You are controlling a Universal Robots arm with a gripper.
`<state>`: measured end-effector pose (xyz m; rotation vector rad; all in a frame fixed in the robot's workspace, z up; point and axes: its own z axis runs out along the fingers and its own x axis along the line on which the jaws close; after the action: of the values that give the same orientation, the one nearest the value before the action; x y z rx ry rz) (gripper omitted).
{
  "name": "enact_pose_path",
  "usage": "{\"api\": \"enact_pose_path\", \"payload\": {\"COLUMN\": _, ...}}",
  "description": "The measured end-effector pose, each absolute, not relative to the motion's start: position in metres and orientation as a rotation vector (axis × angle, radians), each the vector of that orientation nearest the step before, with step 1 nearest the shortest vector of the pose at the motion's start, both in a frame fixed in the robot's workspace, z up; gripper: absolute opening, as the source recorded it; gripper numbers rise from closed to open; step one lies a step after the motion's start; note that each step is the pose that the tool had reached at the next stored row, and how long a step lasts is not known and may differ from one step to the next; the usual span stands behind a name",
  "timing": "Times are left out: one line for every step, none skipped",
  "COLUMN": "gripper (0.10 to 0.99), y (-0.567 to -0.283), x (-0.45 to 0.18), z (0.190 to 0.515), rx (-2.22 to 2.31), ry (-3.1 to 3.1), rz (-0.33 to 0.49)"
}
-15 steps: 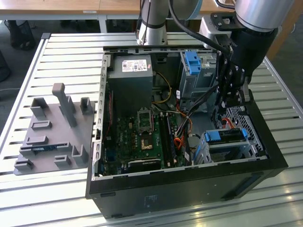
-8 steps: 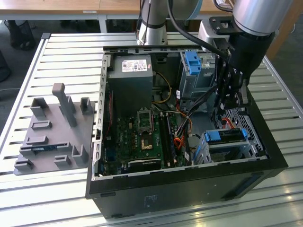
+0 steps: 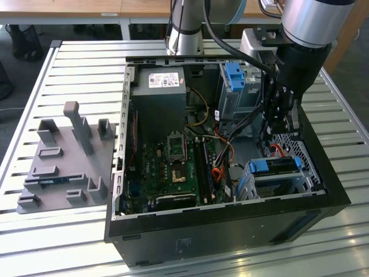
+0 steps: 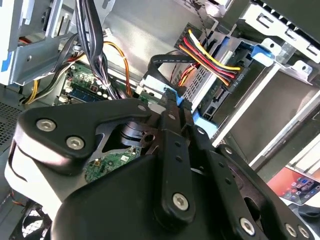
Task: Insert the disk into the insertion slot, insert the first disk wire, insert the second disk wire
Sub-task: 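Insert the second disk wire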
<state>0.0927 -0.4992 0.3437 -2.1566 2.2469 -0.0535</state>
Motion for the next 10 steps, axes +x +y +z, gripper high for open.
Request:
{"api": "enact_pose_path", "payload": {"gripper": 0.165, "y": -0.4992, "x": 0.0927, "z": 0.3437, "rx": -2.156, "ry": 2.247, "rz": -0.052}}
{"api": "enact_pose_path", "payload": {"gripper": 0.165, "y": -0.4992, "x": 0.0927, "z": 0.3434, "rx": -2.151, "ry": 2.242, "rz": -0.042}}
{"api": "enact_pose_path", "payload": {"gripper": 0.165, "y": -0.4993, "x": 0.0927, "z": 0.3434, "rx": -2.142, "ry": 2.233, "rz": -0.02}}
{"api": "enact_pose_path", "payload": {"gripper": 0.165, "y": -0.4997, "x": 0.0927, "z": 0.3434, "rx": -2.133, "ry": 2.225, "rz": 0.0}}
{"api": "enact_pose_path", "payload": {"gripper": 0.165, "y": -0.5002, "x": 0.0928, "z": 0.3433, "rx": -2.124, "ry": 2.216, "rz": 0.019}}
{"api": "enact_pose_path", "payload": {"gripper": 0.165, "y": -0.5006, "x": 0.0927, "z": 0.3431, "rx": -2.121, "ry": 2.214, "rz": 0.025}}
{"api": "enact_pose_path", "payload": {"gripper": 0.165, "y": -0.5008, "x": 0.0927, "z": 0.3432, "rx": -2.121, "ry": 2.214, "rz": 0.025}}
{"api": "enact_pose_path", "payload": {"gripper": 0.165, "y": -0.5009, "x": 0.0928, "z": 0.3431, "rx": -2.123, "ry": 2.215, "rz": 0.02}}
{"api": "enact_pose_path", "payload": {"gripper": 0.165, "y": -0.5012, "x": 0.0928, "z": 0.3432, "rx": -2.127, "ry": 2.218, "rz": 0.014}}
{"api": "enact_pose_path", "payload": {"gripper": 0.165, "y": -0.5014, "x": 0.0927, "z": 0.3432, "rx": -2.131, "ry": 2.222, "rz": 0.003}}
